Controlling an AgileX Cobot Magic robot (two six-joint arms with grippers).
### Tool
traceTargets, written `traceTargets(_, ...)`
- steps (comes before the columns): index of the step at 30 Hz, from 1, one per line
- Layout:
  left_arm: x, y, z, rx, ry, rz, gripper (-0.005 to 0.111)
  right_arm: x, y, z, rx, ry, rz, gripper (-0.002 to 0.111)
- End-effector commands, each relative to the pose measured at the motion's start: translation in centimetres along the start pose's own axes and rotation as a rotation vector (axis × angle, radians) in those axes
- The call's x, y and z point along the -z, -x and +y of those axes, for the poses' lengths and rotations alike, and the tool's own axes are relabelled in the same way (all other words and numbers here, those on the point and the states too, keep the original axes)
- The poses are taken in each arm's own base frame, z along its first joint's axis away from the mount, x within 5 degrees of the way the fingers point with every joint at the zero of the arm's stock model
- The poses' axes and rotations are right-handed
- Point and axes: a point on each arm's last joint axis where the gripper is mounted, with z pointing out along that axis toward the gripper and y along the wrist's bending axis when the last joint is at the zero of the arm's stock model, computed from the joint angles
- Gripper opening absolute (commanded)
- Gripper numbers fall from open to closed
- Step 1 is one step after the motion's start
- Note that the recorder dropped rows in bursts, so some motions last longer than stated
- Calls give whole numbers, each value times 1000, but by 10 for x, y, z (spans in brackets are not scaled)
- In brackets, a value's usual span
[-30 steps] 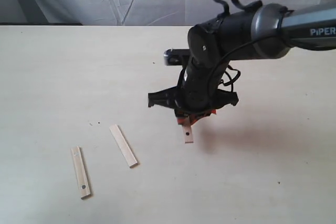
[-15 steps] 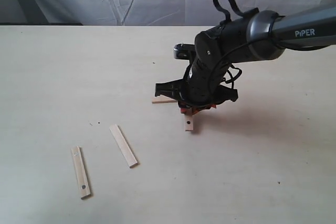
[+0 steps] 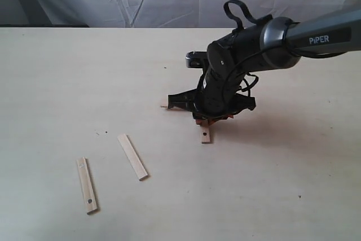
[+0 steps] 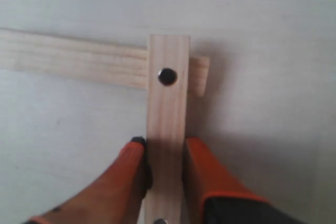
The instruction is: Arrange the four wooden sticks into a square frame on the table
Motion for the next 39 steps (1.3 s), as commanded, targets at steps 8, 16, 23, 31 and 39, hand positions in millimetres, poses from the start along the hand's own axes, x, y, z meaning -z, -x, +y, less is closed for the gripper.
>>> traceTargets(8,0,-1,-1,4,-3,-5,0,37,7,2,-33,34,-46,36)
traceTargets(16,0,-1,-1,4,-3,-5,0,53,-2,3,42,43,42,0)
traceTargets(23,0,-1,-1,4,-3,-9,0,78,0,-5,81,109,66,0)
traceTargets(31,0,-1,-1,4,-3,-9,0,118,-23,-49,84,178,18,0)
traceTargets(39,1,11,0,39,-4,-132,0,146,-63,-125,-49,210,-29,0)
